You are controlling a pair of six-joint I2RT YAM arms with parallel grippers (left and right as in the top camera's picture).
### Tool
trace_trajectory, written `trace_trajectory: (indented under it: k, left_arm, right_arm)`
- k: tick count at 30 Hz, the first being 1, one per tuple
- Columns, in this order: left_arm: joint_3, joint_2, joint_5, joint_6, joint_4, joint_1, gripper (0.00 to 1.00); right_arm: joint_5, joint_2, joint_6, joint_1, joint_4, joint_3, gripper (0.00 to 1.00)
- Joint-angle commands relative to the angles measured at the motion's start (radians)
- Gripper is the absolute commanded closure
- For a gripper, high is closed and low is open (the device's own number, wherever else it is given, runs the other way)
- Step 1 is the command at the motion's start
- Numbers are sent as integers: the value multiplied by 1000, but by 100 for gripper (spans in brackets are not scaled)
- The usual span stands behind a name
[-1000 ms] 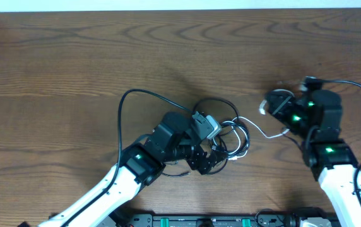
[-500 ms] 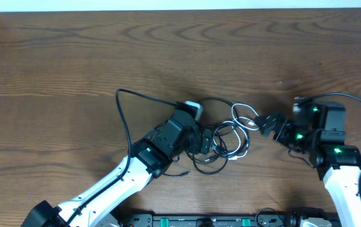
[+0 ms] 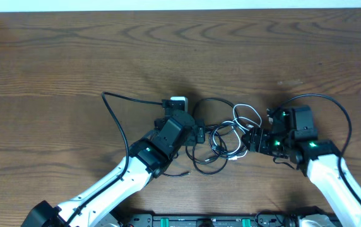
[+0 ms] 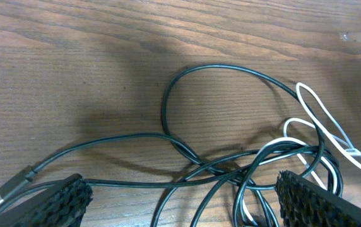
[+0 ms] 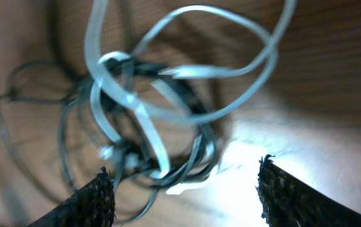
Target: Untangle cables
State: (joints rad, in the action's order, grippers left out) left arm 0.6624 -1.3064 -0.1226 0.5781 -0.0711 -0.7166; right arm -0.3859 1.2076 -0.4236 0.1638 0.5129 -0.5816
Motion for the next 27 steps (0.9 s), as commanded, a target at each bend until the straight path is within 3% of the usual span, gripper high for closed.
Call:
trace_trajectory:
  k: [1,7,10,11,15,20,25,27]
  left_arm:
    - [5,1,-28,11,-2,7,6]
    - [5,1,-28,11,-2,7,6]
    - [5,1,-28,10,-3,7,6]
    - [5,1,-28,10,-3,7,6]
    - [5,1,-27,10,-21,7,6]
    - [5,1,-13,10,-47,6,6]
    - [5,1,101,5,-42,7,6]
    - [5,1,201,-57,-13,7,6]
  right_arm:
    - [41,79,-31,12,-56,10,33]
    - [-44,246,-32,56,-182,10,50]
    - [-137,286,-32,69,-247,10,93]
    - [-157,287,-32,69,-260,10,99]
    - [-183,262,-32,69,-314,9,99]
    - [-389,140,-31,38,-337,6,99]
    - [-615,-36,63,-6,-338,6,99]
    - [-666,-113,103,-8,-326,6,99]
